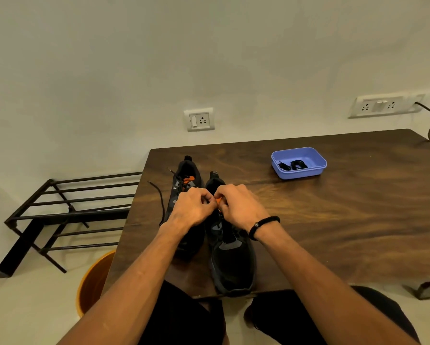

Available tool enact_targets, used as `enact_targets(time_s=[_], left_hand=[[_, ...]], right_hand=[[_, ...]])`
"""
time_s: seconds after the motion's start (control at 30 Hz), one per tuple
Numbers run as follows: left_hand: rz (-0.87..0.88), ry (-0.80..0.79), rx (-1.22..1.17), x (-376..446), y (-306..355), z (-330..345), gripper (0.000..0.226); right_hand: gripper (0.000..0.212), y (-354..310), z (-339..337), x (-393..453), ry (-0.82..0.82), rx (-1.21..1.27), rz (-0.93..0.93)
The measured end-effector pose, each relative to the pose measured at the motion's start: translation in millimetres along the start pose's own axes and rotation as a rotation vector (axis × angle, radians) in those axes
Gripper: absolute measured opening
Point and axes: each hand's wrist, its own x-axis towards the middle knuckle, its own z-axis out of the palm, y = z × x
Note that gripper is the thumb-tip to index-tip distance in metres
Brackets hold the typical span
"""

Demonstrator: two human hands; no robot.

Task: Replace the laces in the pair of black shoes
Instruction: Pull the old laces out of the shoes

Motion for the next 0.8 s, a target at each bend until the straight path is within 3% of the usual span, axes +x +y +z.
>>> enact_targets(time_s=[0.2, 0.37, 0.57, 0.7, 0.8], left_hand=[[-0.023, -0.004, -0.01, 3.6, -2.7, 0.5, 0.012], [-0.037, -0.025, -0.058, 3.0, -3.9, -0.4, 0.01], [-0.033, -0.042, -0.066, 2.4, -5.8, -1.1, 0.01], [0.002, -0.101, -0.023, 1.0, -6.1, -2.7, 0.01], [0.04, -0.187, 0.044, -0.3, -7.4, -4.1, 0.008]], right_hand=[[0.017, -6.2, -7.1, 1.2, 0.081, -0.133, -0.025], [0.033, 17.3, -27.8, 3.6, 0.254, -0.148, 0.166], [0.025, 49.9, -45.5, 3.4, 0.364, -0.156, 0.345], [0.025, 49.3, -38.3, 4.8, 0.278, -0.053, 0.257], [0.037, 36.6, -36.0, 6.0, 0.026, 0.065, 0.14]])
